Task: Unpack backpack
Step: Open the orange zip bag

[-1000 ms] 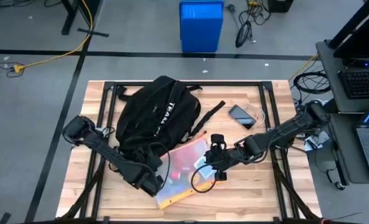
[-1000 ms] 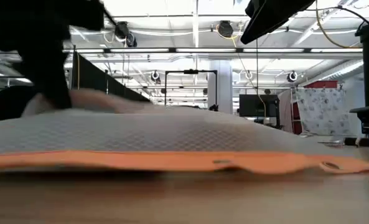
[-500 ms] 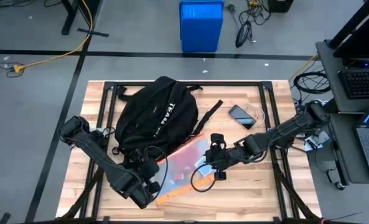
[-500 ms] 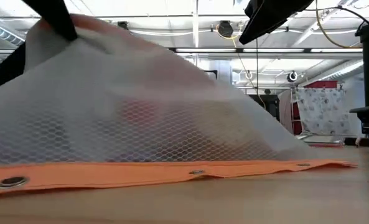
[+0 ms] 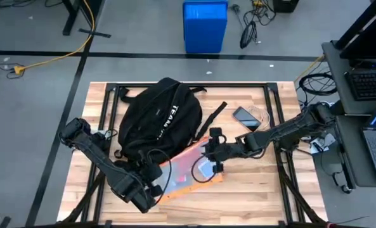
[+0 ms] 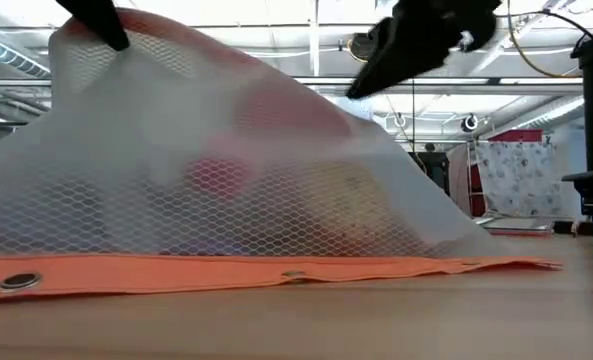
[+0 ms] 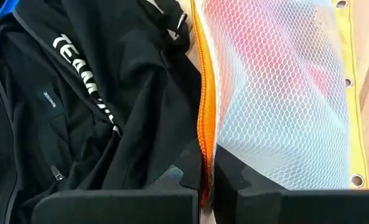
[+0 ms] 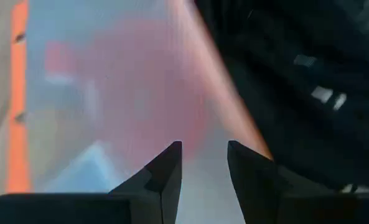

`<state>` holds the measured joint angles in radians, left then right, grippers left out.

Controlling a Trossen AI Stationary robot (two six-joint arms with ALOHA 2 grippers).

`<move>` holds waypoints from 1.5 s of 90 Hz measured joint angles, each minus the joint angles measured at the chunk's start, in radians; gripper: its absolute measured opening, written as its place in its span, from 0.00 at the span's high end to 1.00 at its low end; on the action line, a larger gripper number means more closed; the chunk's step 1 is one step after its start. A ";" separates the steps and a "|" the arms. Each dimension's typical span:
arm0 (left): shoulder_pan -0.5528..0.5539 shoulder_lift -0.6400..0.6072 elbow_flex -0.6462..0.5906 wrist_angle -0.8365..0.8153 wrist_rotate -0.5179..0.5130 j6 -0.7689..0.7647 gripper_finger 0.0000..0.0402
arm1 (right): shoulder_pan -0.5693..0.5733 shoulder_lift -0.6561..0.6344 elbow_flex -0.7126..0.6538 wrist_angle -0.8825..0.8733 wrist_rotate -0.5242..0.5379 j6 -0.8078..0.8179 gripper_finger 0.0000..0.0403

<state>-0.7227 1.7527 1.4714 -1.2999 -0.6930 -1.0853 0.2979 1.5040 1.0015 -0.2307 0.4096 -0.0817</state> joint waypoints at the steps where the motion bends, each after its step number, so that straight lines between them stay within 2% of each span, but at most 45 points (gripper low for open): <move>1: 0.000 0.000 0.000 0.000 0.000 0.000 1.00 | -0.003 0.000 0.001 0.007 -0.001 -0.010 0.70; 12: 0.001 0.000 0.000 0.000 -0.003 0.037 1.00 | -0.041 0.000 0.042 0.041 -0.078 -0.059 0.65; 32: 0.001 0.000 0.000 0.002 -0.044 0.157 1.00 | -0.169 0.000 0.056 0.009 -0.336 -0.011 0.56; 39: 0.001 0.000 0.000 0.007 -0.056 0.188 1.00 | -0.210 0.000 0.057 -0.015 -0.379 -0.024 0.54; 47: 0.001 0.000 0.000 0.007 -0.067 0.211 1.00 | -0.259 0.000 0.057 -0.072 -0.431 -0.031 0.54; 58: 0.001 0.000 0.000 0.007 -0.105 0.212 1.00 | -0.308 0.000 0.057 -0.148 -0.655 0.032 0.56; 63: 0.001 0.000 0.000 0.007 -0.128 0.228 1.00 | -0.309 0.000 0.057 -0.162 -0.695 0.043 0.58; 81: 0.001 0.000 0.000 0.007 -0.155 0.238 1.00 | -0.302 0.000 0.048 -0.166 -0.699 -0.026 0.65; 88: 0.001 0.000 0.000 0.006 -0.157 0.234 1.00 | -0.286 0.000 0.048 -0.165 -0.697 -0.034 0.76; 96: 0.001 0.000 0.000 0.005 -0.160 0.231 1.00 | -0.262 0.000 0.048 -0.166 -0.698 -0.059 0.93; 103: 0.001 0.000 0.000 0.004 -0.174 0.228 1.00 | -0.231 0.000 0.048 -0.168 -0.684 -0.079 0.98; 121: 0.030 0.000 0.000 0.009 -0.227 0.152 1.00 | -0.124 -0.009 0.085 -0.180 -0.531 -0.083 1.00; 135: 0.059 0.000 0.000 0.073 -0.229 0.157 0.96 | -0.016 -0.011 0.136 -0.187 -0.297 -0.061 1.00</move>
<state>-0.6640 1.7527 1.4712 -1.2271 -0.9222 -0.9282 0.2818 1.4929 1.1377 -0.4180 0.1122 -0.1426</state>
